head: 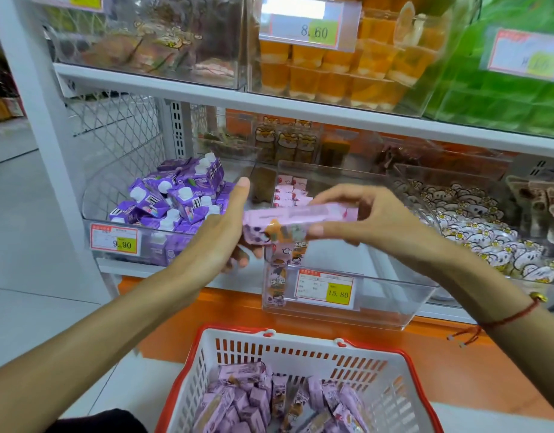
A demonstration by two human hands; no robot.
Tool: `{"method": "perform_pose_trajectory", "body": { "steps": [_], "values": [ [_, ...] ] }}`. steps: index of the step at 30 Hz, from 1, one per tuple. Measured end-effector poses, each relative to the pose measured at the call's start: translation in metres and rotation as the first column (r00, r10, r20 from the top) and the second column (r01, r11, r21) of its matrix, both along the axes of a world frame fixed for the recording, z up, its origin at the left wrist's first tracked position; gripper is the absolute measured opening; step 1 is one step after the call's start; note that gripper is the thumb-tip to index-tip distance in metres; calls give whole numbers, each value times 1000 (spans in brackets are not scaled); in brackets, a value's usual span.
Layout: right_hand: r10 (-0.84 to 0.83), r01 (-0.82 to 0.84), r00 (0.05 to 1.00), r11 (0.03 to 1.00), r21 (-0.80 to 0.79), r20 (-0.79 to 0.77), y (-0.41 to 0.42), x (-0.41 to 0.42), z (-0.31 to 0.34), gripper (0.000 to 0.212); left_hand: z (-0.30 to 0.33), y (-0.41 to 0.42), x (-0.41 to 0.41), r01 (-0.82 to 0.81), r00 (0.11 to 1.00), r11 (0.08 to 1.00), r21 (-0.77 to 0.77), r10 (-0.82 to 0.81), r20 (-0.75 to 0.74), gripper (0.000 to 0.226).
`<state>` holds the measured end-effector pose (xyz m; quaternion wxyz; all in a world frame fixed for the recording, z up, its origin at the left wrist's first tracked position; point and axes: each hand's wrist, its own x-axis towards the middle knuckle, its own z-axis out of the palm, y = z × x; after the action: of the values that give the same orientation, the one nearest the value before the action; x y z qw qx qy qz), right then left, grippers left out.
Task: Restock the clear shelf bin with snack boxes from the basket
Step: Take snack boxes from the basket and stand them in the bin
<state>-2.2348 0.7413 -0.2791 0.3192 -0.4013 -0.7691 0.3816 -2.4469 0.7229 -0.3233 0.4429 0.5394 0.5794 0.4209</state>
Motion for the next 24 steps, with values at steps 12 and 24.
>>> {"method": "perform_pose_trajectory", "body": {
  "steps": [12,24],
  "values": [
    [-174,284,883,938,-201,436,66,-5,-43,24,-43,10,12,87,996,990,112,-87,-8,48],
    [-117,208,965,888,-410,235,86,-18,-62,65,-46,15,2,145,984,970,193,-162,73,21]
  ]
}}
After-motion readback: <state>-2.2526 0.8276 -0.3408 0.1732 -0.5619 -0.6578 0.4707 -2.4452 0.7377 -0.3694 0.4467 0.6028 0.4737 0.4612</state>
